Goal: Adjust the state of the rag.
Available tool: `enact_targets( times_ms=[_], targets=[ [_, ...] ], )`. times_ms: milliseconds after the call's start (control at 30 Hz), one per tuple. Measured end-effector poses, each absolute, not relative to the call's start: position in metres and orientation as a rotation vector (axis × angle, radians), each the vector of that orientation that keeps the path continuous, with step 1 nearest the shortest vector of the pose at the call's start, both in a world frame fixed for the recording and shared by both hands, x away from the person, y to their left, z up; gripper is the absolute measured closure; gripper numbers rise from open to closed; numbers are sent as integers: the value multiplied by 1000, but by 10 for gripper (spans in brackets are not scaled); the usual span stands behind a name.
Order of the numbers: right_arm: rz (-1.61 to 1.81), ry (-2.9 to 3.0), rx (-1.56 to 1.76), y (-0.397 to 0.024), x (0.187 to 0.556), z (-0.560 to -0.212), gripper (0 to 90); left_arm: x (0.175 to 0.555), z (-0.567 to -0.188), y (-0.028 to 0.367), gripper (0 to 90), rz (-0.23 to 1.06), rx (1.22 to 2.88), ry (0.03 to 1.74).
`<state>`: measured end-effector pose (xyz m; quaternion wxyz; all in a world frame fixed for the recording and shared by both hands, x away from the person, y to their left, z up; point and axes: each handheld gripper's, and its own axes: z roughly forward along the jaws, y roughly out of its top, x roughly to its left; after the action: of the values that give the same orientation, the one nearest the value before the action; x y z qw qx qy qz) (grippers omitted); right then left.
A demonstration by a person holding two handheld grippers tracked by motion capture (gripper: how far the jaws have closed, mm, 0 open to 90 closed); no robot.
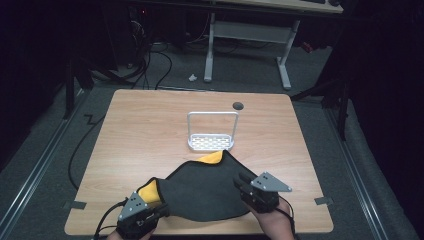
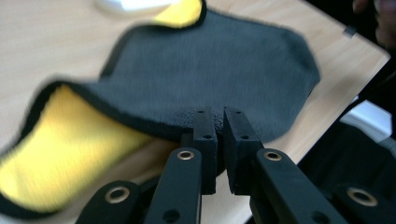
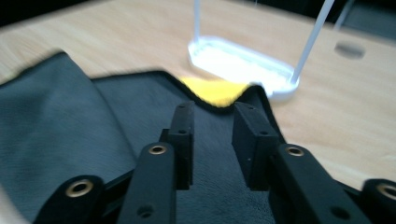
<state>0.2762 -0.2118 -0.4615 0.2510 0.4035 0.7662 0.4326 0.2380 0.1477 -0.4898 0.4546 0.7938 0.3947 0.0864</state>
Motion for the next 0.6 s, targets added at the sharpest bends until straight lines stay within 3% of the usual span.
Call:
enact_targets(
  times_ms=[100, 300, 467, 600],
  targets=[
    [951, 2176, 1174, -207, 319, -495, 682, 243, -500, 151, 844, 189, 1960, 1004],
    [744, 2240, 1234, -203, 356, -518, 713, 253, -500, 153, 849, 203, 1969, 1006],
    [671, 2177, 1297, -235, 348, -518, 752, 267, -500, 152, 856, 202, 1976, 1009],
    [646, 2112, 1384, -276, 322, -517, 762, 282, -497, 151, 857, 208, 1990, 1001]
  ],
)
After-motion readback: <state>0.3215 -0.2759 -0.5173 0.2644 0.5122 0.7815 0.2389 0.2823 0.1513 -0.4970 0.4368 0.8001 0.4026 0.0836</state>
